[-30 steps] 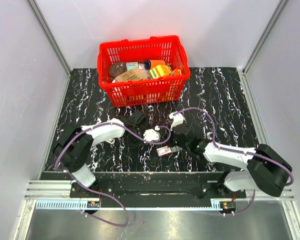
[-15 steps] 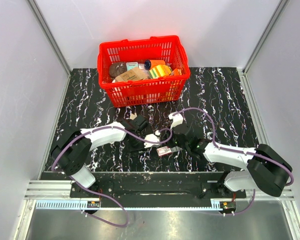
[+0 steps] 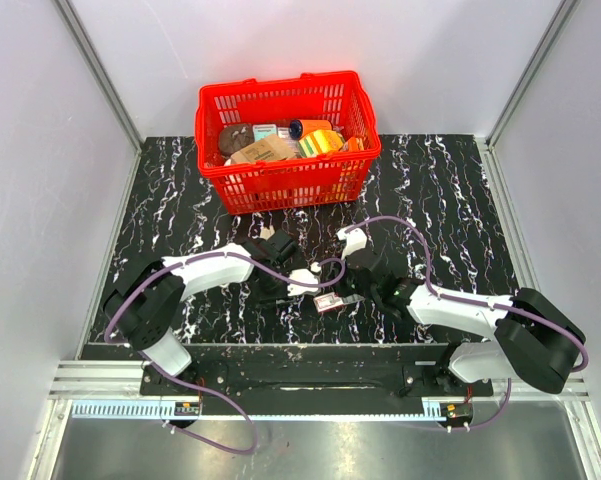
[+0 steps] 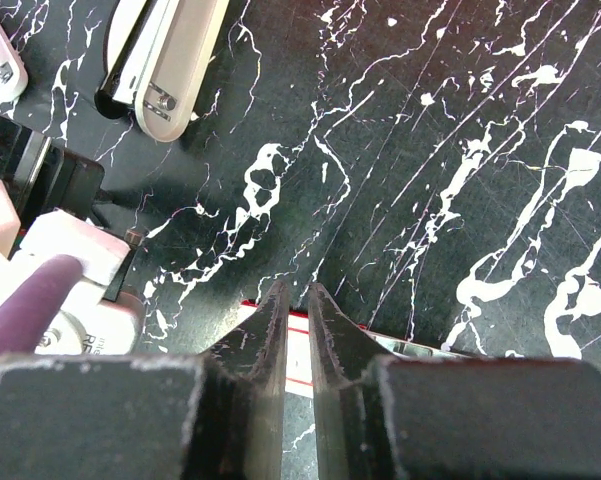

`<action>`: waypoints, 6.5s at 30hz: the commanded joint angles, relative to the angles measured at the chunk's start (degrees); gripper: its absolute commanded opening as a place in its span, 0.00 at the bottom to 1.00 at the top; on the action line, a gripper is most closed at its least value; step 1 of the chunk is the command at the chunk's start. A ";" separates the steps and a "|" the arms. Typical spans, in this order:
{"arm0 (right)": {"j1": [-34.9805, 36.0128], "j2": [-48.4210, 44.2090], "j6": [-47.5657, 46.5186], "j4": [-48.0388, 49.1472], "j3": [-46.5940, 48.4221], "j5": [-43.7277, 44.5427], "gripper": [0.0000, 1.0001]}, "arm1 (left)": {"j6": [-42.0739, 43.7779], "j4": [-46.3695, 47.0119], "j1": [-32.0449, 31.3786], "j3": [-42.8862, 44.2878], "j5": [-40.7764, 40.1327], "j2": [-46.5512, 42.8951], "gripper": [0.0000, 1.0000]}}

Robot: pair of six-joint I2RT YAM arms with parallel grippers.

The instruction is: Unload the staples from the stapler

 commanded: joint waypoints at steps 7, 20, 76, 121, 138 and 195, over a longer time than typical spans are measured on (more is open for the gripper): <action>-0.32 -1.70 0.81 3.60 1.08 -0.14 0.18 | 2.12 -0.44 -1.06 0.77 1.22 0.55 0.17; -0.32 -9.86 -1.65 -1.92 5.64 1.71 0.19 | -7.54 -6.58 9.56 18.67 12.10 -6.56 0.04; -5.15 -2.41 20.49 23.47 26.48 -30.46 0.42 | -112.40 89.39 31.46 1.65 62.66 -21.07 0.20; 1.09 3.56 16.80 -31.46 13.38 15.50 0.00 | -24.51 -5.54 30.94 13.96 24.96 -25.56 0.45; 3.64 9.11 18.21 -34.27 15.05 19.81 0.00 | -25.04 -5.36 29.97 12.20 25.66 -25.38 0.44; 3.73 10.16 15.92 -34.71 12.68 16.91 0.20 | -26.18 -5.18 29.00 12.11 25.13 -26.00 0.45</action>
